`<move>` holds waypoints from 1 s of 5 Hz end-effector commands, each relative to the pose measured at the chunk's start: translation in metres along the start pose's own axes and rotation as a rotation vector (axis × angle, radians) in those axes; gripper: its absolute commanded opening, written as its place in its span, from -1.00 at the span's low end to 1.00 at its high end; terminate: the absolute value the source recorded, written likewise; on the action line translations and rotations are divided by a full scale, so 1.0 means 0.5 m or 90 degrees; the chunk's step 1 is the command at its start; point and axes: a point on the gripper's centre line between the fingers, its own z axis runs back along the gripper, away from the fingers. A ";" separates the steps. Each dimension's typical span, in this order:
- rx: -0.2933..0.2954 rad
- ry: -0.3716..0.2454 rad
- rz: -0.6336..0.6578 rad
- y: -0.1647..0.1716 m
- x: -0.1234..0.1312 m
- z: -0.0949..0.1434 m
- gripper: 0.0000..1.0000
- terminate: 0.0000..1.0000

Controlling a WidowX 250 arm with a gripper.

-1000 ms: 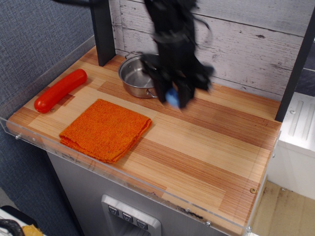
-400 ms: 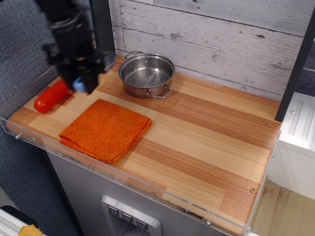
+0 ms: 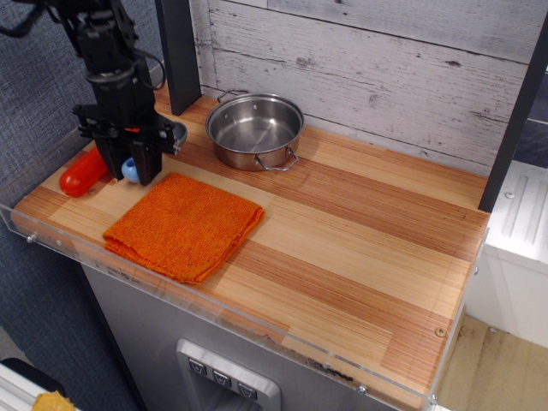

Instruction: Place the blue spoon to the left of the orange cloth and silver pot.

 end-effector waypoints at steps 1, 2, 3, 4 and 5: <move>0.015 -0.021 -0.032 -0.029 0.017 0.012 -1.00 -1.00; 0.020 -0.032 -0.036 -0.036 0.015 0.031 1.00 -1.00; 0.022 -0.041 -0.041 -0.034 0.013 0.053 1.00 -1.00; 0.031 -0.053 -0.042 -0.030 0.013 0.097 1.00 -1.00; 0.031 -0.074 -0.035 -0.050 0.010 0.175 1.00 -1.00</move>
